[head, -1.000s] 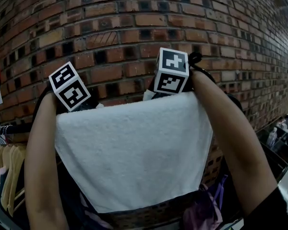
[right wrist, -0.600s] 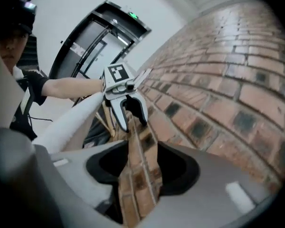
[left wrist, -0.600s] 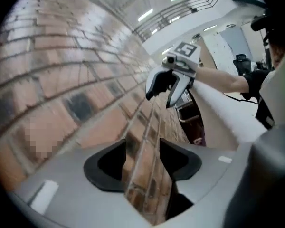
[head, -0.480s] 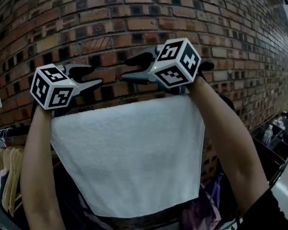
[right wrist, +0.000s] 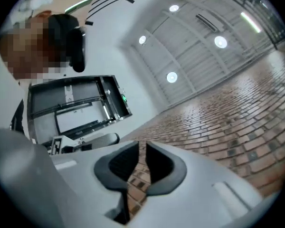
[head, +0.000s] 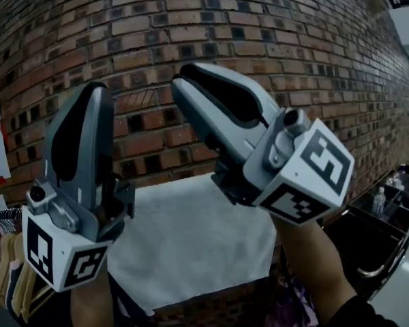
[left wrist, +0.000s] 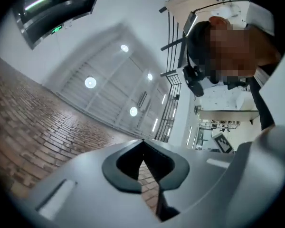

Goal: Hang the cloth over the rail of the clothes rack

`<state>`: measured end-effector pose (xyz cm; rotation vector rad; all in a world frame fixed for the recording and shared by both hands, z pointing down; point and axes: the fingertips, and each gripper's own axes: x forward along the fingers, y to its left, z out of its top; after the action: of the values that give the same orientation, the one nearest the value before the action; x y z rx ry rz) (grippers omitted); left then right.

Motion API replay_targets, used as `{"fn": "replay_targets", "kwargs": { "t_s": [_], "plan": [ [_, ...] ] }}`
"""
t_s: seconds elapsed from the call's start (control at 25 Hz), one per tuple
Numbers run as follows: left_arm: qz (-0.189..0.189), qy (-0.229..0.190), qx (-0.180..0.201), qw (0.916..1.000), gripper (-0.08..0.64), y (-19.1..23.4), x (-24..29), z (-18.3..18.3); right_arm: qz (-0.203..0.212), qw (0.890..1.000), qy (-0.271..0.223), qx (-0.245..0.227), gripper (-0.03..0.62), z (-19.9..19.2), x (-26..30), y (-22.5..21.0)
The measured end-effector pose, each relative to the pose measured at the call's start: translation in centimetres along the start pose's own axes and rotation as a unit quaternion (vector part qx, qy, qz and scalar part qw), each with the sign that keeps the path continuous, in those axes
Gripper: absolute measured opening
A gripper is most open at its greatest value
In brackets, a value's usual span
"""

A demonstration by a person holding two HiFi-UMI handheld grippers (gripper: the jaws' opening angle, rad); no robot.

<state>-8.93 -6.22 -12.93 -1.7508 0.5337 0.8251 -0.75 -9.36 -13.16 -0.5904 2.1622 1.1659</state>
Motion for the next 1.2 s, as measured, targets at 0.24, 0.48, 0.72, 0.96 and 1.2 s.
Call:
{"fn": "replay_targets", "kwargs": {
  "t_s": [0.24, 0.48, 0.72, 0.96, 1.2],
  "plan": [
    [0.079, 0.166, -0.024, 0.9826, 0.008, -8.6, -8.9, -7.6, -0.145, 0.983, 0.108, -0.031, 0.003, -8.4, -8.0, 4.7],
    [0.124, 0.362, -0.087, 0.9199, 0.008, -18.7, -22.8, -16.8, -0.180, 0.946, 0.254, 0.090, 0.003, -21.5, -19.0, 14.7],
    [0.166, 0.480, -0.207, 0.8360, 0.008, -26.7, -33.6, -22.5, -0.207, 0.891, 0.366, 0.173, 0.003, -29.4, -29.3, 22.1],
    [0.158, 0.496, -0.218, 0.8254, 0.008, -28.0, -34.4, -23.3, -0.202, 0.883, 0.387, 0.171, 0.003, -30.4, -30.4, 23.2],
    [0.155, 0.499, -0.218, 0.8242, 0.008, -28.4, -34.3, -23.7, -0.197, 0.883, 0.389, 0.174, 0.005, -30.8, -30.6, 23.2]
  ]
}}
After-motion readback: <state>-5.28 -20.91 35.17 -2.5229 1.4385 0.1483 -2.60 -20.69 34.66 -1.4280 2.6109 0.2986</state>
